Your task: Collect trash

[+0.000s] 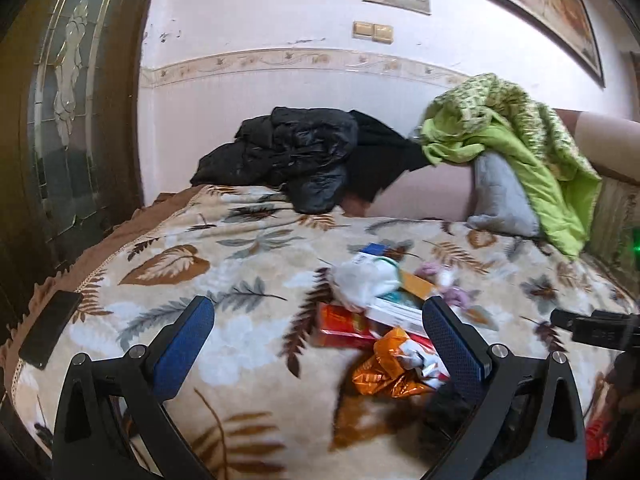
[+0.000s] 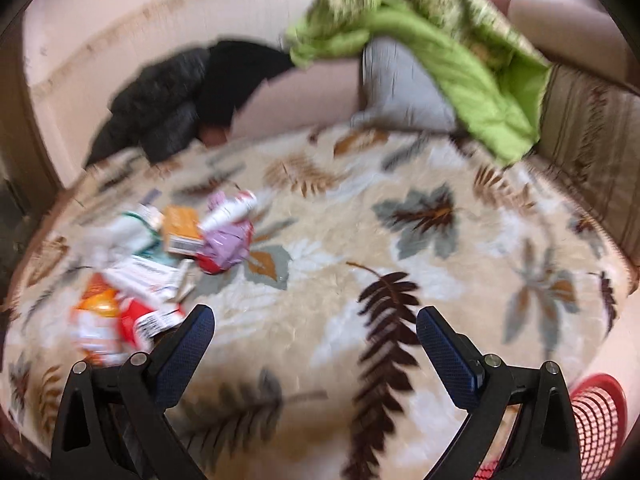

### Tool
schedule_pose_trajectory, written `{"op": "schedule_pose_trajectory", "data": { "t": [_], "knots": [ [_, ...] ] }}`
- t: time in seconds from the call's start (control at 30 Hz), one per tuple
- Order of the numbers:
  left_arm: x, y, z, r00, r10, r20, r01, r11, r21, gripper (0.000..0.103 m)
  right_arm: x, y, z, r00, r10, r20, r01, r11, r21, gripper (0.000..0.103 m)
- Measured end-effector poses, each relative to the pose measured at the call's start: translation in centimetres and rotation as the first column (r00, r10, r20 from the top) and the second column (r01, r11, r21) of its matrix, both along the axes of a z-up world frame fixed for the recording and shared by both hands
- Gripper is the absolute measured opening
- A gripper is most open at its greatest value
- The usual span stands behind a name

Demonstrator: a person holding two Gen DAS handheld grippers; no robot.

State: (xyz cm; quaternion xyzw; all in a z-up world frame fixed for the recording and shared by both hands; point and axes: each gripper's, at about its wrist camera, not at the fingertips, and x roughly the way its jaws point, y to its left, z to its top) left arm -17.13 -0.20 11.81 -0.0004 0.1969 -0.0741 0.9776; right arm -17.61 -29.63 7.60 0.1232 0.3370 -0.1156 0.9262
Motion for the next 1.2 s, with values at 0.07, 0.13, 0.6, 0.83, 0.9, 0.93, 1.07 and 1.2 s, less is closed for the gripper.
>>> {"op": "schedule_pose_trajectory", "data": {
  "t": [0.07, 0.13, 0.6, 0.83, 0.9, 0.93, 1.07, 1.2],
  "knots": [
    [-1.8, -0.4, 0.1, 0.999, -0.036, 0.001, 0.036, 0.999, -0.009, 0.103, -2.9, 1.0, 1.1, 0.999, 0.016, 0.046, -0.014, 1.0, -0.026, 0.102],
    [-3.9, -0.7, 0.1, 0.999, -0.047, 0.017, 0.047, 0.999, 0.006, 0.103, -5.6, 2.1, 2.0, 0.996, 0.032, 0.081, -0.027, 0.998, -0.064, 0.102],
    [-11.5, -0.8, 0.0, 0.992, -0.04, 0.118, 0.033, 0.997, 0.063, 0.103, -14.1, 6.4, 2.3, 0.984, 0.033, 0.175, 0.0, 0.982, -0.186, 0.102],
    [-10.9, -0.8, -0.2, 0.994, -0.04, 0.1, 0.033, 0.997, 0.07, 0.103, -13.9, 7.0, 2.1, 0.986, 0.04, 0.163, -0.003, 0.974, -0.227, 0.102],
    [-10.8, -0.9, -0.2, 0.994, -0.042, 0.096, 0.035, 0.996, 0.076, 0.103, -13.9, 6.8, 1.9, 0.987, 0.036, 0.159, -0.001, 0.977, -0.211, 0.102],
    [-10.8, -0.8, -0.2, 0.994, -0.043, 0.096, 0.036, 0.996, 0.079, 0.103, -13.8, 6.7, 1.9, 0.987, 0.034, 0.158, -0.001, 0.978, -0.209, 0.102],
    [-10.7, -0.8, -0.3, 0.995, -0.041, 0.091, 0.035, 0.997, 0.075, 0.103, -13.6, 6.9, 1.9, 0.988, 0.035, 0.153, -0.002, 0.978, -0.208, 0.102],
    [-10.5, -0.6, -0.5, 0.996, -0.035, 0.079, 0.029, 0.997, 0.074, 0.103, -13.4, 7.2, 1.9, 0.988, 0.038, 0.148, -0.005, 0.977, -0.215, 0.102]
  ]
}}
